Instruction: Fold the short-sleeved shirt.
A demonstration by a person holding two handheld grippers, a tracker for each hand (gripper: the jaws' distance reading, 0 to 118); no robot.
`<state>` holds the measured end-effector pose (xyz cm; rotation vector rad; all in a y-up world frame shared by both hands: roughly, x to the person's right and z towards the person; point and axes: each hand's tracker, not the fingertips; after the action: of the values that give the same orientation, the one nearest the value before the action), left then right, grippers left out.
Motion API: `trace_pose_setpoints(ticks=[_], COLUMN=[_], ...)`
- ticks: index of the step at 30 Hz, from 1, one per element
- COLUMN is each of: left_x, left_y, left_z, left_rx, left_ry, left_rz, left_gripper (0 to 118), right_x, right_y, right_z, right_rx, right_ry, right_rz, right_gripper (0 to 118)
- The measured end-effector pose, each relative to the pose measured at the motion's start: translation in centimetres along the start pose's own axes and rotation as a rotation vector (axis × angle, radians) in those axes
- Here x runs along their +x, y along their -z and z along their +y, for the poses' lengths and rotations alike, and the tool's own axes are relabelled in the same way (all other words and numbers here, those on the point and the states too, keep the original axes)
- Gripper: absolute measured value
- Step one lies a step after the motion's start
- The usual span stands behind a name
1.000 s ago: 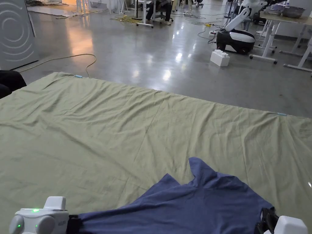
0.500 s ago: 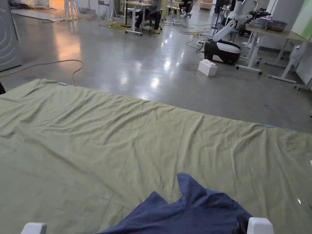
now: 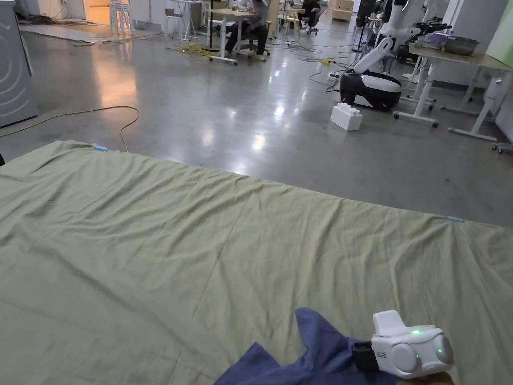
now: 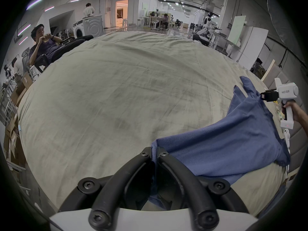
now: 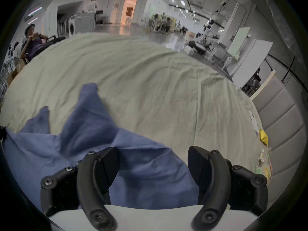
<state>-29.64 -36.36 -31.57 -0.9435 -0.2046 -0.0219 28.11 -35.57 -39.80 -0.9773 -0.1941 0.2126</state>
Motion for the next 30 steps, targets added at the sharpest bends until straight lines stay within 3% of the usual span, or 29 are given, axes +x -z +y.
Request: trace_pose_setpoints(ticks=[3,6,8,11,12,13,16,18,22,30], left_x=[0.3,0.5,0.6,0.9,1.0,0.9,1.2,1.5,2.1,3.1], left_y=[0.1,0.3,0.3,0.1,0.0,0.0,-0.5,-1.0,-2.7,-7.0], left_z=[0.0,0.1,0.1,0.3,0.3,0.4,0.8,1.3,2.6,7.1], left_rx=[-0.008,-0.011,-0.011,-0.005,0.005,0.011,0.026,0.049,0.094,0.263], left_ry=[0.018,0.031,0.037,0.032,0.030,0.029,0.028,0.032,0.043,0.058], left_rz=[0.013,0.023,0.028,0.032,0.032,0.032,0.034,0.031,0.015,-0.042], left_gripper=[5,5,5,5,5,5,5,5,5,5], right_x=[0.6,1.8,2.3,1.4,0.7,0.2,-1.2,-1.3,0.3,4.0], right_y=[2.2,2.7,2.4,1.6,1.0,0.7,-0.3,-1.8,-6.1,-17.4], right_z=[-0.5,-1.4,-1.8,-2.4,-2.2,-2.2,-1.9,-2.0,-1.8,-1.2], right_rx=[-0.048,-0.037,-0.024,0.019,0.032,0.038,0.028,0.080,0.184,0.379], right_ry=[0.017,0.142,0.182,0.131,0.106,0.072,-0.001,0.015,0.124,0.159], right_rz=[-0.011,0.061,0.124,0.103,0.101,0.094,0.023,-0.006,-0.019,-0.095], right_gripper=[92,91,75,47,24,8,7,7,7,7])
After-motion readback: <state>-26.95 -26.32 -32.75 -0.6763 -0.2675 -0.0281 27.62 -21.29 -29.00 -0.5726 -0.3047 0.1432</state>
